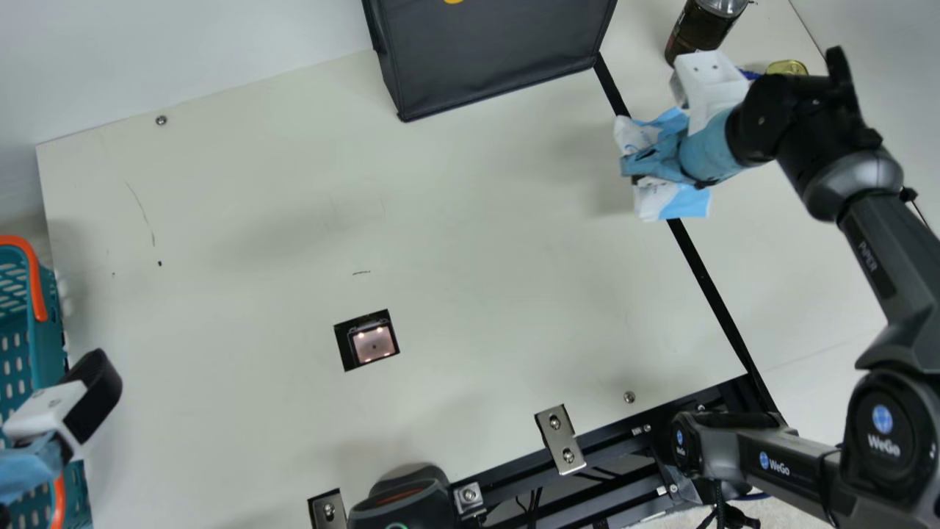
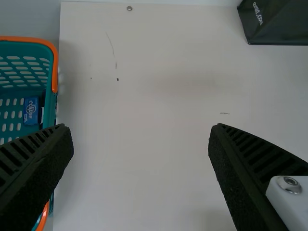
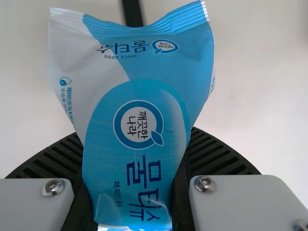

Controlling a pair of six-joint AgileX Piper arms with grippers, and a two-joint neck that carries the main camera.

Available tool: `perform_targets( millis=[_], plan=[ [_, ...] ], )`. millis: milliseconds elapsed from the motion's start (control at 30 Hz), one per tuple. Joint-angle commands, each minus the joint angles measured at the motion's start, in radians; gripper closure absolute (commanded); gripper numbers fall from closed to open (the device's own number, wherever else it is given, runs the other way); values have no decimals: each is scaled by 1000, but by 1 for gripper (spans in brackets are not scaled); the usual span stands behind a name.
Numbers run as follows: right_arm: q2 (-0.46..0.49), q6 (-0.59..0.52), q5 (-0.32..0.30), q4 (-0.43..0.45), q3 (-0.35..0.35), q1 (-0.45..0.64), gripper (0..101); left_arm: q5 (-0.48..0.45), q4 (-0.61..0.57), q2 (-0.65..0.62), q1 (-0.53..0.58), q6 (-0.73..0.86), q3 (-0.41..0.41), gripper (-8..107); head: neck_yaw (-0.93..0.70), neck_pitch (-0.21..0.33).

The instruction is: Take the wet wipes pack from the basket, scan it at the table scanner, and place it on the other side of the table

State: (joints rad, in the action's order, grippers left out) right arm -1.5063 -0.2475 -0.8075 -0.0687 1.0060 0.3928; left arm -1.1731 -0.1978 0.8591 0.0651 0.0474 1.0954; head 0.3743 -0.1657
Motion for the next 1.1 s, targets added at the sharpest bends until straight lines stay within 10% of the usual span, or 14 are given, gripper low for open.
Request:
perform_targets(
  millis=[0, 833, 1067],
  plan=[
    [-20, -80, 8, -2, 13, 45, 101, 0, 0, 0, 0, 0, 0, 9, 2, 27],
    [-211, -328, 113, 72, 110, 157, 101, 0, 0, 0, 0, 0, 0, 9, 2, 27],
    [-239, -321, 119, 89, 121, 166, 78, 0, 0, 0, 0, 0, 0, 9, 2, 27]
  ],
)
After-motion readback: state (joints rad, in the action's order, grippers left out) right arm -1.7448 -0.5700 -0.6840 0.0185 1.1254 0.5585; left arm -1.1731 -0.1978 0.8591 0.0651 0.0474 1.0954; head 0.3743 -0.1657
